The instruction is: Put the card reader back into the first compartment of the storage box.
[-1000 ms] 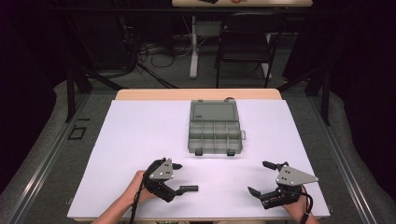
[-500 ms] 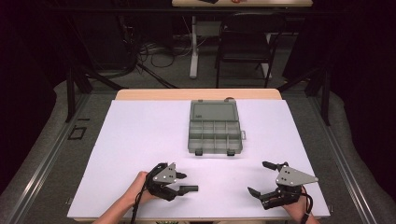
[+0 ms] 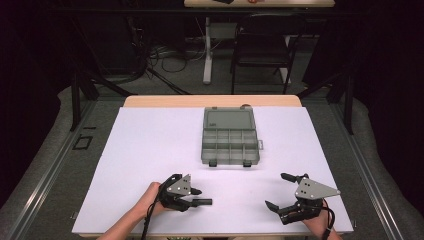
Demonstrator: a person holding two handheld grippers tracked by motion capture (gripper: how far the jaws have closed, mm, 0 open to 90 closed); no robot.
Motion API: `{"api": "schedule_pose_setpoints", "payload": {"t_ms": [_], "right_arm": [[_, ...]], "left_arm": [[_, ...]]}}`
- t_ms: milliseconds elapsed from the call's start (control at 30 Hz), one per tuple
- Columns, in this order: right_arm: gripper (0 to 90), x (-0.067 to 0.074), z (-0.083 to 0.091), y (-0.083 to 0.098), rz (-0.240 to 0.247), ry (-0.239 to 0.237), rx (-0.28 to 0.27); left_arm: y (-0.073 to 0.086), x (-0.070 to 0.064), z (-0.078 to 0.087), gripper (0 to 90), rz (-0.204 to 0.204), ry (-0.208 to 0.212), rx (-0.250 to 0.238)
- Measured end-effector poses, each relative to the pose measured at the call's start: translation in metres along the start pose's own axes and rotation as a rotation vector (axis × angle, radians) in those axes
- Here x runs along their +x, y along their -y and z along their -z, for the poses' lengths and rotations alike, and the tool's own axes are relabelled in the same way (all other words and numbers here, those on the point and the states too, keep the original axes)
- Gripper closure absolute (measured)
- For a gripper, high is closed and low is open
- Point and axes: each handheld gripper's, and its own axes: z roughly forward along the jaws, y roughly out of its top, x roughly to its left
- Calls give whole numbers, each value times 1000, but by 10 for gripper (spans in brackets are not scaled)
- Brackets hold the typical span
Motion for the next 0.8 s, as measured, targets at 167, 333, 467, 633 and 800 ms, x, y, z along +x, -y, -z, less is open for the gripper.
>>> {"api": "schedule_pose_setpoints", "payload": {"t_ms": [167,333,467,633,800], "right_arm": [[9,0,0,0,-3,1,-1],[9,0,1,0,-3,1,0],[9,0,0,0,-2,-1,-1],[9,0,0,0,-3,0,-1],[9,0,0,0,-1,-1,0]], "left_arm": [[1,1,-3,634,11,8,17],[1,1,-3,661,25,23,9],[2,1,-3,699,34,34,7],[1,1,-3,734,45,40,16],[0,0,-3,743,61,39,16]]}}
